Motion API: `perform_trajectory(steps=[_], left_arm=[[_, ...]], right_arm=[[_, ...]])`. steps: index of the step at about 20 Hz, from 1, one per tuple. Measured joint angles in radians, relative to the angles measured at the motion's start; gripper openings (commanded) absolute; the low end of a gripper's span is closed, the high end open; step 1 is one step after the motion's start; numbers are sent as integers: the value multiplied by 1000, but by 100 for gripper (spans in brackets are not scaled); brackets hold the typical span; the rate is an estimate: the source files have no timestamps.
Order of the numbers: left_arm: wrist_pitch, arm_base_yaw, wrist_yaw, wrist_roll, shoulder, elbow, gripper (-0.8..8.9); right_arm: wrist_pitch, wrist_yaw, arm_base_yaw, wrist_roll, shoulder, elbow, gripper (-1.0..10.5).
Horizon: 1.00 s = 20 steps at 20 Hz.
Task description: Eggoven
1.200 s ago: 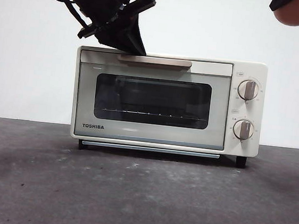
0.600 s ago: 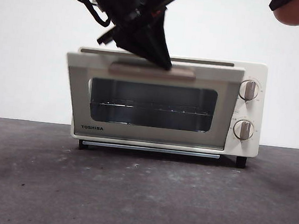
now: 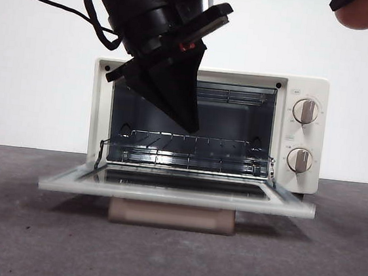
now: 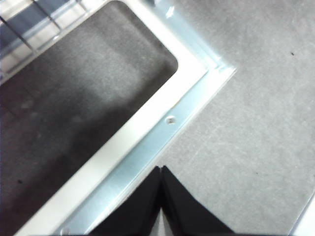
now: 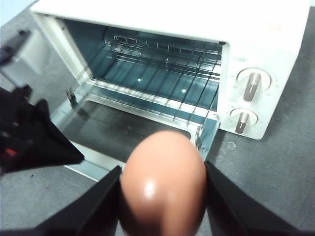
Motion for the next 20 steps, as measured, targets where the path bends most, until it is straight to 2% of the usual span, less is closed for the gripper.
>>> perform_trajectory(steps=[5, 12, 15, 20], left_arm=[[-4, 19, -1, -2, -137, -1, 7], [-44, 160, -2, -19, -442, -14, 7], [-85, 240, -2, -19, -583, -91, 7], [-100, 349, -2, -19, -789, -273, 6]], right_arm=[[76, -7, 0, 0, 101, 0, 3], [342, -34, -1, 5, 391, 0, 3], [469, -38, -21, 7, 521, 0, 3], [515, -39, -67, 8, 678, 31, 3]])
